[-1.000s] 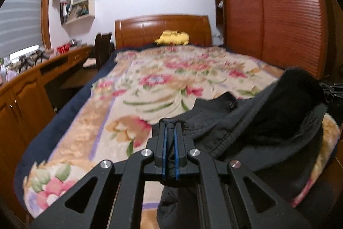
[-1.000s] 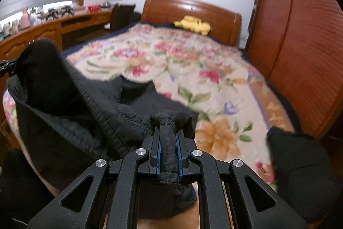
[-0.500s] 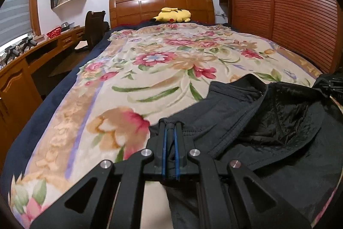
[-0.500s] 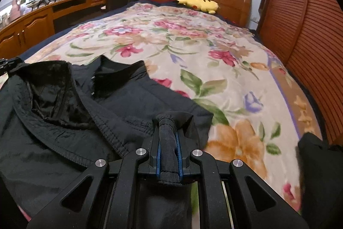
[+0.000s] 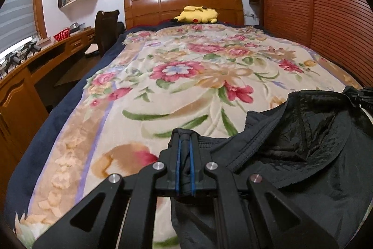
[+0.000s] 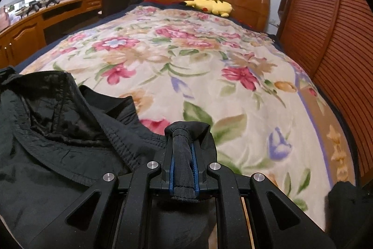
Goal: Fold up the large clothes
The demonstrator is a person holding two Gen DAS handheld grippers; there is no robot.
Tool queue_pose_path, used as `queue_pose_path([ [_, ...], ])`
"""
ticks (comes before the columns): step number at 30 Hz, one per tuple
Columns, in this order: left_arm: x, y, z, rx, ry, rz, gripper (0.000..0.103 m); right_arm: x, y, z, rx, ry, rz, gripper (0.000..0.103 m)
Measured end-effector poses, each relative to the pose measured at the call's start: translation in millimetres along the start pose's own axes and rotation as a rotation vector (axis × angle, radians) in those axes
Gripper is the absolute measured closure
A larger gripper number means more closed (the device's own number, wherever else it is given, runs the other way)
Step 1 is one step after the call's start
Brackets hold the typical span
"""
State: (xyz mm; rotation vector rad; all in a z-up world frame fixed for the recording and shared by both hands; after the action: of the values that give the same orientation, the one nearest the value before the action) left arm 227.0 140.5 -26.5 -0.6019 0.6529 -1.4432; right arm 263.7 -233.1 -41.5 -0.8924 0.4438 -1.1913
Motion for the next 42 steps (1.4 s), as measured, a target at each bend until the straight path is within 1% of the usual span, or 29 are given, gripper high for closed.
queue_pose_path([
  [3,0.0,3.0,-5.7,-0.014,-0.004,-0.005,0.098,-0.9,12.1,-5.3,-0.018,-0.01,-0.012,0.093],
  [5,3.1,-1.5,-11.1,-0.008,0.005,-0.022,0.096,-0.1,16.5,-8.9,-0.025,-0.012,-0.019,0.088],
  [6,4.1,-5.3,-13.0,-0.001,0.003,-0.026,0.093,1.1,18.0,-11.3,-0.032,-0.005,-0.015,0.087],
  [7,4.9,-9.3,-14.6,0.004,0.002,-0.028,0.091,2.6,17.7,-12.5,-0.035,0.003,-0.012,0.083],
  [8,6.5,-15.1,-16.9,0.015,-0.001,-0.036,0.086,3.2,17.6,-13.0,-0.035,0.007,-0.012,0.077],
  [9,9.0,-21.1,-17.9,0.028,-0.002,-0.052,0.081,5.3,15.0,-13.2,-0.028,0.015,-0.015,0.073],
  [10,11.1,-26.3,-19.0,0.036,-0.003,-0.065,0.079,6.9,12.7,-12.3,-0.021,0.022,-0.017,0.063],
  [11,14.7,-33.9,-20.1,0.047,-0.006,-0.08,0.074,9.6,7.4,-11.6,-0.005,0.031,-0.02,0.048],
  [12,17.7,-39.7,-21.4,0.056,-0.005,-0.085,0.071,13.3,0.3,-10.2,0.02,0.042,-0.031,0.044],
  [13,20.2,-44.7,-22.3,0.063,-0.005,-0.091,0.069,16.9,-7.2,-8.9,0.046,0.045,-0.057,0.042],
  [15,30.8,-56.0,-27.3,0.072,-0.006,-0.126,0.065,18.0,-16.9,-8.1,0.066,0.029,-0.075,0.042],
  [18,46.8,-63.8,-37.3,0.065,-0.008,-0.167,0.06,20.8,-26.1,-12.1,0.068,0.028,-0.072,0.041],
  [19,50.6,-64.5,-39.6,0.064,-0.012,-0.171,0.06,22.5,-27.7,-13.8,0.069,0.027,-0.081,0.041],
  [21,57.0,-65.8,-45.6,0.067,-0.028,-0.171,0.059,28.5,-29.6,-20.1,0.072,0.021,-0.13,0.041],
  [22,60.7,-65.7,-48.6,0.065,-0.035,-0.179,0.058,29.3,-29.2,-22.0,0.071,0.019,-0.133,0.041],
  [26,75.8,-61.6,-63.8,0.046,-0.048,-0.21,0.056,35.1,-22.6,-35.8,0.032,0.025,-0.099,0.041],
  [29,85.1,-58.4,-76.8,0.033,-0.025,-0.206,0.055,36.8,-13.2,-47.6,-0.011,0.059,-0.039,0.041],
  [31,87.1,-56.9,-81.5,0.029,-0.019,-0.212,0.054,37.1,-6.7,-52.4,-0.039,0.076,-0.017,0.041],
  [34,84.6,-56.8,-86.7,0.043,-0.034,-0.217,0.054,36.2,1.8,-52.0,-0.059,0.097,0.013,0.041],
  [37,81.5,-55.5,-90.1,0.036,-0.035,-0.216,0.054,35.5,11.5,-48.3,-0.074,0.111,0.027,0.041],
  [40,77.2,-53.6,-93.1,0.027,-0.04,-0.213,0.054,32.9,29.1,-42.1,-0.117,0.119,0.045,0.041],
  [42,73.0,-52.7,-95.8,0.025,-0.041,-0.201,0.054,28.7,42.9,-40.7,-0.164,0.119,0.088,0.041],
])
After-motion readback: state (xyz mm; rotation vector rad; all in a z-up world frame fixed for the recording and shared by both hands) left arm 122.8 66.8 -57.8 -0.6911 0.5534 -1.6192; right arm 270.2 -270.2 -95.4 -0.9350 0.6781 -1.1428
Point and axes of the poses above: each gripper's, at about its wrist camera, not at the fingertips, and y roughly the way its jaws point, x to its right, z to its top, the point moved 9 cm from there along y, roughly the way its jaws point, and after that the axes turned 9 degrees about -x, right-handed, at the moved point
